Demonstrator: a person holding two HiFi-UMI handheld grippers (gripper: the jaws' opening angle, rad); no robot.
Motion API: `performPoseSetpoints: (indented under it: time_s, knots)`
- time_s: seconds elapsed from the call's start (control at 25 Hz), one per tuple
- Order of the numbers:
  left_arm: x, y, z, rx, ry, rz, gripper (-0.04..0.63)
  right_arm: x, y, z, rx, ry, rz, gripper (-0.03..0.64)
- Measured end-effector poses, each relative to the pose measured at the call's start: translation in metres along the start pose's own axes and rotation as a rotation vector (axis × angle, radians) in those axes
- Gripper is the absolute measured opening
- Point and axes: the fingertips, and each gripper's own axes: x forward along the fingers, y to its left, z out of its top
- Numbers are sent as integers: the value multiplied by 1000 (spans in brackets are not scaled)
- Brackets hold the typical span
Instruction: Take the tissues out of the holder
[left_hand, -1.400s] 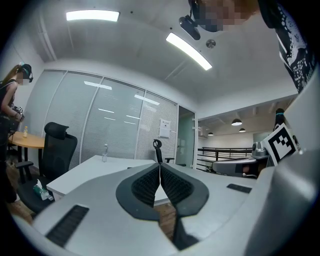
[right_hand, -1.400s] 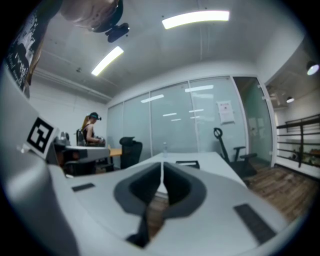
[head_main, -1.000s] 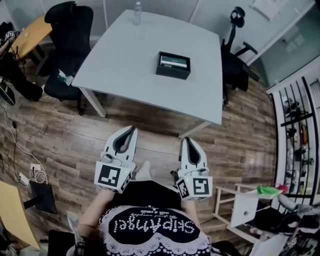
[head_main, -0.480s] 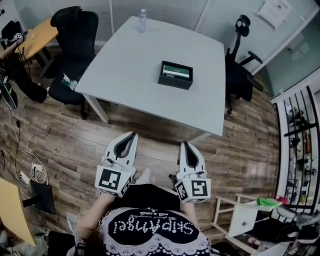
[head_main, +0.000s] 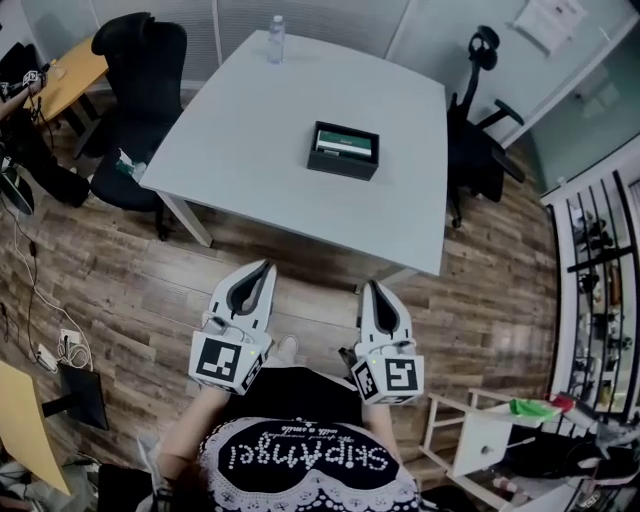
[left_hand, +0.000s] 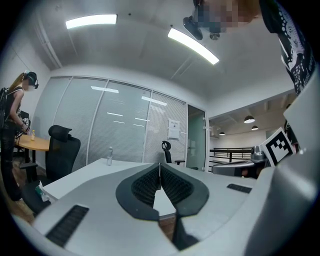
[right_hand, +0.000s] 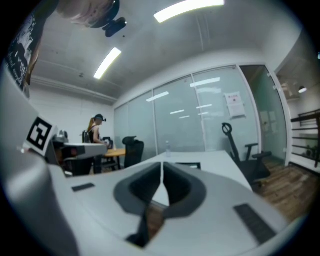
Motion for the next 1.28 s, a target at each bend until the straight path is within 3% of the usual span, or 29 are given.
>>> performPoseSetpoints:
  time_s: [0.64, 1.28]
  knots:
    - [39, -3, -6, -19, 21, -50, 35, 19, -23, 2, 25, 15, -40, 35]
    - [138, 64, 1, -18, 53, -104, 35, 125, -47, 20, 38, 43, -79, 35]
